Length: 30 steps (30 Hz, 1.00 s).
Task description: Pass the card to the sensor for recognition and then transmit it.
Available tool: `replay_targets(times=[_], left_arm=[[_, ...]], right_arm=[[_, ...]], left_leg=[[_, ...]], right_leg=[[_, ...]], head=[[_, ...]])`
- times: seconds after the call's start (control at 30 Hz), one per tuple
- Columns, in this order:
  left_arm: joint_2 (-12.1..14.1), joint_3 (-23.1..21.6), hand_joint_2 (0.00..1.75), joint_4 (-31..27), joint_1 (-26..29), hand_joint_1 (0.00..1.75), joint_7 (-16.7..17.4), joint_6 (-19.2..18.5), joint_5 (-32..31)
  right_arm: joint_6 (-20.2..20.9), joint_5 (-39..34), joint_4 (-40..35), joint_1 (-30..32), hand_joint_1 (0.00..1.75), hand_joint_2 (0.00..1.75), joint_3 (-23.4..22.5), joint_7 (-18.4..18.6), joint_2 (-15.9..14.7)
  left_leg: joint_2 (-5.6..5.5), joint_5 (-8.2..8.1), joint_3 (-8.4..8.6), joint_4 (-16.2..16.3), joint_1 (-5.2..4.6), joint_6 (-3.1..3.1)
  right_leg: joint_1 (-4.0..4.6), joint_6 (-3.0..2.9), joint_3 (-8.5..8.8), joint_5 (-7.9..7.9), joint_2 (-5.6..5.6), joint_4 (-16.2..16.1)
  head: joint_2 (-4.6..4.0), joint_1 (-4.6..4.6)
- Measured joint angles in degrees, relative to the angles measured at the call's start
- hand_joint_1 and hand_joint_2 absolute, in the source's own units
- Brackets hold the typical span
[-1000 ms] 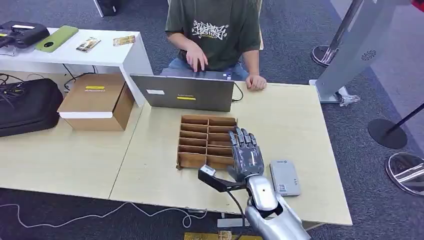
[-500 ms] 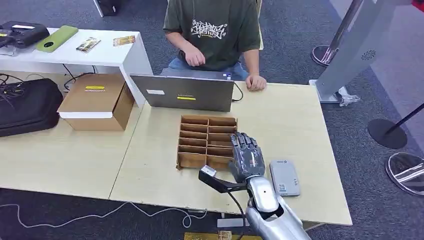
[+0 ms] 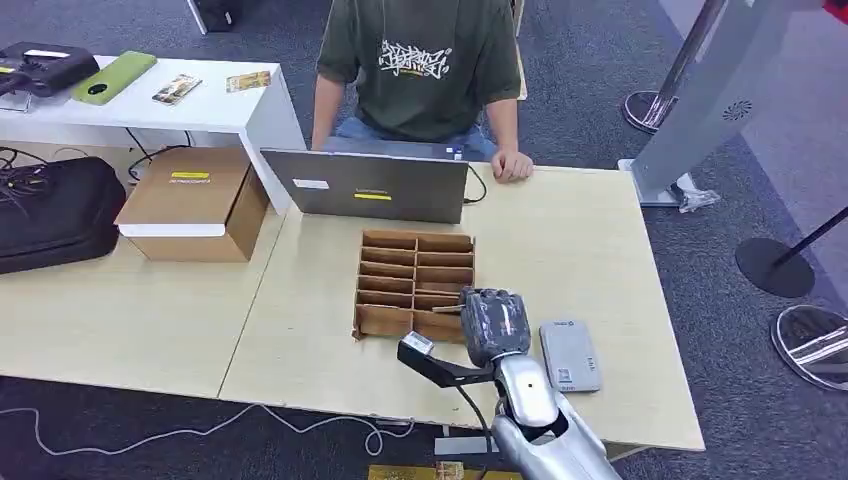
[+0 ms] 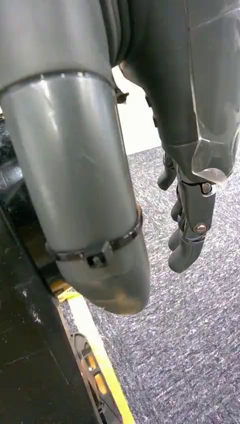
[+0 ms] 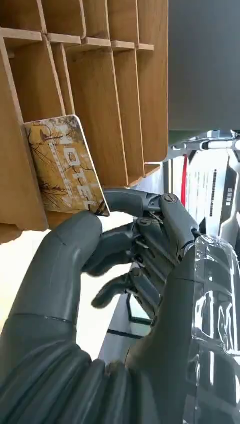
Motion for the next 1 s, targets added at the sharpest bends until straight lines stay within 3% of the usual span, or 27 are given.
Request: replay_targets(times=[0.53,0.77,1.0], left_arm=[[0.0,0.0,0.0,0.0,0.0,0.0,0.0,0.2,1.0],[0.0,0.0,0.0,0.0,0.2,0.0,-0.1,0.4,1.6],[0.0,0.0,0.0,0.0,0.4,0.0,-0.1,0.4,1.7]], right_arm=[[-0.3,-0.3,0.0,-0.1,1.75,1.75,-0.1,-0.7,0.0],[-6.8,-3.6,-2.0,0.5,1.75,1.75,-1.2,-0.7,1.5],[-7.7,-4.5,-7.7,3.9,1.75,1.75,-3.6,0.1,4.0]], left_leg=[[0.0,0.0,-0.01,0.0,0.0,0.0],[0.0,0.0,0.0,0.0,0.0,0.0],[-0.01,0.0,-0.01,0.0,0.0,0.0]], right_leg=[[0.0,0.0,0.0,0.0,0.0,0.0],[0.0,0.0,-0.01,0.0,0.0,0.0],[0.0,0.0,-0.01,-0.02,0.0,0.0]], head=[[0.0,-0.02],[0.0,-0.02],[0.0,-0.02]])
